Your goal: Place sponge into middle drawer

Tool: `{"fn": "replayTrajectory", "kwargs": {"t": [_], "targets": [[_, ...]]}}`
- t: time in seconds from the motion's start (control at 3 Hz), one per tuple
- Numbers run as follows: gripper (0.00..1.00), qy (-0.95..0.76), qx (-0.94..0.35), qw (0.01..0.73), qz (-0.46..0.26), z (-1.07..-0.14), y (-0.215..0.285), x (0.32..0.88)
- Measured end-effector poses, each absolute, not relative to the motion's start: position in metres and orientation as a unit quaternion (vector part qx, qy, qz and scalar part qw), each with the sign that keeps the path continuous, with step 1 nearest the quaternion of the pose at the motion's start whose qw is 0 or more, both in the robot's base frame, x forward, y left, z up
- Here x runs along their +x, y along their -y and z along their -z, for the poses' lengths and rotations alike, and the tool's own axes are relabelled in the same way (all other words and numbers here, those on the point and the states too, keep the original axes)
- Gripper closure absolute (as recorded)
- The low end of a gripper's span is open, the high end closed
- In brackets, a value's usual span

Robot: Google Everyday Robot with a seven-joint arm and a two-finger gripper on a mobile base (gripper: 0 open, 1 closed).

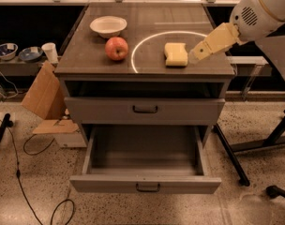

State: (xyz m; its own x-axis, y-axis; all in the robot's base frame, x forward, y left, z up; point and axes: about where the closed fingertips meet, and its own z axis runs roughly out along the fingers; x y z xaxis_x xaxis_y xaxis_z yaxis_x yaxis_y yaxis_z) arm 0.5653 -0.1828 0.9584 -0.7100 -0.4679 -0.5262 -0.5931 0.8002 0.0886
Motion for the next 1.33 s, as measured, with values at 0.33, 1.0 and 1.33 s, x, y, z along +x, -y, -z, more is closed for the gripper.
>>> {"fn": "replayTrajectory", "kwargs": {"t": [0.33, 1.0, 1.33], "targets": [[0.0, -0.918, -0.27, 0.261, -0.129, -0.955, 0.161, 0.575], [0.0, -0.918, -0.17, 0.321, -0.156, -0.943, 0.073, 0.617], [0.0, -0.912, -0.136, 0.357, -0.152, -0.932, 0.039, 0.652]]}}
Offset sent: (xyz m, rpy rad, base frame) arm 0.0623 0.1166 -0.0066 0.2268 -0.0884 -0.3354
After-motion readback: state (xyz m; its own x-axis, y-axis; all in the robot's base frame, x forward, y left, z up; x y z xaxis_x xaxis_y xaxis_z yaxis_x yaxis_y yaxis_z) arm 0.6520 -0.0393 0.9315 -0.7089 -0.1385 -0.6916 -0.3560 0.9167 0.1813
